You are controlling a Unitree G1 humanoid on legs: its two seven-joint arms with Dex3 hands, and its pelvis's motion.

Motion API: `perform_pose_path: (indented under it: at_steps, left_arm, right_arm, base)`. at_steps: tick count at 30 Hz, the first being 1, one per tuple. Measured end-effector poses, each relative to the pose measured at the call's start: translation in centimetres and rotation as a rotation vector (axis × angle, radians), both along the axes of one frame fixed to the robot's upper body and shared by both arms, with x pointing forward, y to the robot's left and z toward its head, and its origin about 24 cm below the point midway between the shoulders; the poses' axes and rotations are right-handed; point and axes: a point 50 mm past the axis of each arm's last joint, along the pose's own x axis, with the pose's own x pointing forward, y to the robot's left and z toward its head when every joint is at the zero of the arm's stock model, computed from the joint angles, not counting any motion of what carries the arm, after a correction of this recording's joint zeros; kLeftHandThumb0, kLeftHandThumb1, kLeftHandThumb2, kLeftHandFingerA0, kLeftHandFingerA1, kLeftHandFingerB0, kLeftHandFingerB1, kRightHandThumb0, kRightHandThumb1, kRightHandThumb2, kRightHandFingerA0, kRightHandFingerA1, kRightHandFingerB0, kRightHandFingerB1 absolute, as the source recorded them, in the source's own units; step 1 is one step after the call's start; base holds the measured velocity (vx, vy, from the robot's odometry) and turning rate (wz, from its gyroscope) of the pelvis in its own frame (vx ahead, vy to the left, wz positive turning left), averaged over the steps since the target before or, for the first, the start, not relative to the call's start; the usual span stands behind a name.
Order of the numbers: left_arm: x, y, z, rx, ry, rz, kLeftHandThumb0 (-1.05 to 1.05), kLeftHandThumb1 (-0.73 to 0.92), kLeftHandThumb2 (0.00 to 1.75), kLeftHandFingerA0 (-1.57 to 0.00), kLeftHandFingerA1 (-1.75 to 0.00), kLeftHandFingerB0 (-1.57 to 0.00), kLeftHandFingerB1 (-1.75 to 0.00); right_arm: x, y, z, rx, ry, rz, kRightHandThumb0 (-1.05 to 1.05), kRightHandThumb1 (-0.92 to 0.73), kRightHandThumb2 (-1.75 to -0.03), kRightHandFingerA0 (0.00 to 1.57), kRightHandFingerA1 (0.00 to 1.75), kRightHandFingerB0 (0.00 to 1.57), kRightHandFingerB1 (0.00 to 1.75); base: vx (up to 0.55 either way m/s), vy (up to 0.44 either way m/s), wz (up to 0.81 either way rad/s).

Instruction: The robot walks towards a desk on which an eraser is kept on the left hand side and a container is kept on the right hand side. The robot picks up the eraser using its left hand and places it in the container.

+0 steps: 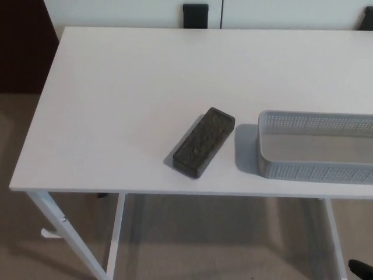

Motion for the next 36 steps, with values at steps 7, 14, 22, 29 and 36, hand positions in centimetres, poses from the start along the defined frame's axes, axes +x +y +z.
perform_pose_path:
  at_steps: [7,14,22,29,36]
  left_arm:
    - [-0.2,-0.7,0.1,0.023,-0.012,-0.052,-0.63,0.47,0.77,-0.22,-0.42,-0.16,-0.39]
    - [0.3,-4.2,1.2,-0.032,-0.114,-0.221,-0.71,0.48,0.78,-0.17,-0.39,-0.13,-0.38]
    - [1.0,-9.0,3.2,-0.138,-0.227,-0.419,-0.83,0.69,0.62,-0.23,-0.32,-0.2,-0.3]
    - [2.5,-13.2,6.5,-0.23,-0.382,-0.597,-0.62,0.92,0.83,-0.18,-0.46,-0.22,-0.34]
    - [4.5,-15.9,10.8,-0.297,-0.545,-0.765,-0.45,0.81,0.64,-0.56,-0.49,-0.46,-0.44]
  right_arm:
    - [-0.1,0.0,0.0,-0.011,0.008,0.014,-0.3,-0.5,-0.54,0.68,0.6,0.43,0.44]
    - [0.1,0.2,0.0,-0.009,0.008,0.025,-0.32,-0.49,-0.54,0.69,0.6,0.42,0.44]
    - [0.1,0.5,-0.1,-0.004,0.01,0.03,-0.34,-0.51,-0.55,0.65,0.57,0.39,0.42]
    - [0.1,0.5,-0.1,-0.004,0.01,0.033,-0.31,-0.51,-0.55,0.69,0.59,0.39,0.42]
    - [0.1,0.6,-0.1,-0.005,0.012,0.039,-0.25,-0.48,-0.54,0.72,0.6,0.41,0.44]
  base:
    - [0.0,0.0,0.0]
    - [0.0,0.0,0.0]
    - [0.0,0.0,0.0]
    - [0.0,0.0,0.0]
    - [0.0,0.0,0.0]
